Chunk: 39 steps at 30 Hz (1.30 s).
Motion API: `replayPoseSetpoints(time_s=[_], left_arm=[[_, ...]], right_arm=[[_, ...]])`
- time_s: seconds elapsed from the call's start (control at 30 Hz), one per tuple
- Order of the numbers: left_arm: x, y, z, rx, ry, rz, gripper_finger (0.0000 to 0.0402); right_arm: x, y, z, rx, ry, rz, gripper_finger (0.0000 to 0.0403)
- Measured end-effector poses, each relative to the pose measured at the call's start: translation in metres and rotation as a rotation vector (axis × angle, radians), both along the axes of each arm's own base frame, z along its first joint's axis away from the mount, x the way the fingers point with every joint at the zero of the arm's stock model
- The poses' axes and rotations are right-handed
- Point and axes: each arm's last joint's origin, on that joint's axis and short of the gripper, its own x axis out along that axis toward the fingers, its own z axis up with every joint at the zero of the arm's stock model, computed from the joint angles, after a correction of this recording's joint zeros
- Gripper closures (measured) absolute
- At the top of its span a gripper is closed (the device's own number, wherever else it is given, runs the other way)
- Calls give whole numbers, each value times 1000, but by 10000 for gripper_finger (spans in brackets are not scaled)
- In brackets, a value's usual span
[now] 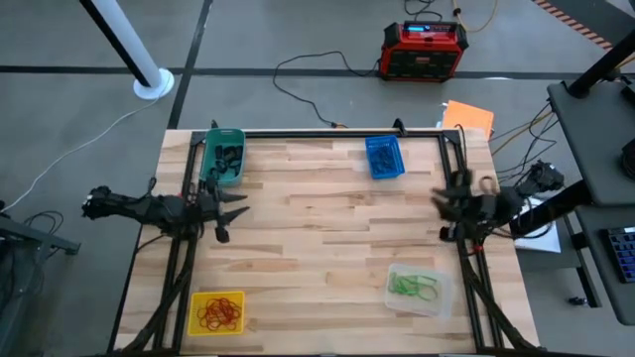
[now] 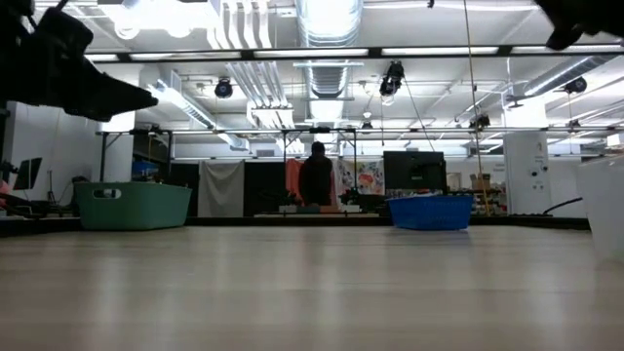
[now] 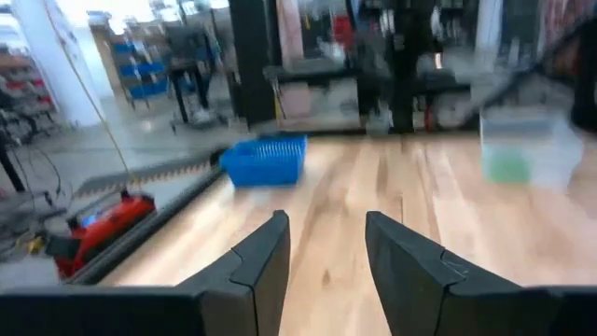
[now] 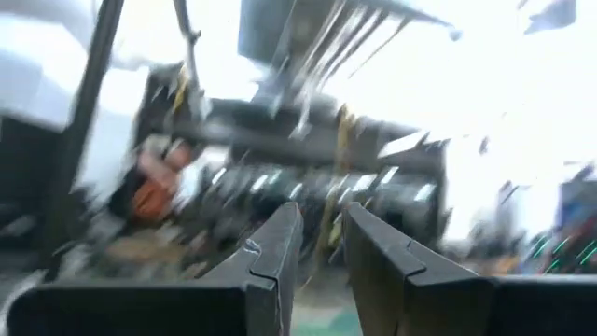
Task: Sort rubber bands into baskets
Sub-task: Return to Home Position
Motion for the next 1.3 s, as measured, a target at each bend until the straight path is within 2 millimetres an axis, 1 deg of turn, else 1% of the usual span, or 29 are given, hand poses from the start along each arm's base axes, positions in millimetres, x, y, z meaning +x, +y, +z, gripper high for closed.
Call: replayPoseSetpoints(time_s=[0.1, 0.17, 0.23, 0.3, 0.5, 0.67, 1.0, 1.2, 1.23, 1.3], left_arm=[[2, 0, 3, 7, -72, 4, 274], [3, 0, 4, 13, -98, 12, 274], [3, 0, 1, 6, -92, 23, 274], [4, 0, -2, 6, -80, 29, 274], [5, -1, -4, 10, -63, 28, 274], [7, -1, -5, 15, -46, 27, 274], [8, -1, -3, 20, -26, 25, 274], [9, -1, -4, 22, -18, 25, 274], [9, -1, -4, 23, -17, 25, 274], [9, -1, -4, 22, -17, 24, 274]], right_arm=[[-15, -8, 18, -66, -127, -58, 321], [-22, -12, 24, -75, -174, -76, 321], [-22, -12, 24, -85, -164, -94, 323], [-23, -13, 28, -70, -159, -105, 325], [-13, -8, 18, -82, -69, -100, 333], [-9, -6, 15, -98, -29, -113, 328], [-7, -5, 13, -64, -17, -80, 317], [-7, -5, 13, -233, 24, -194, 321], [-8, -5, 11, -191, 22, -165, 323], [-9, -7, 5, -35, -3, -61, 327]])
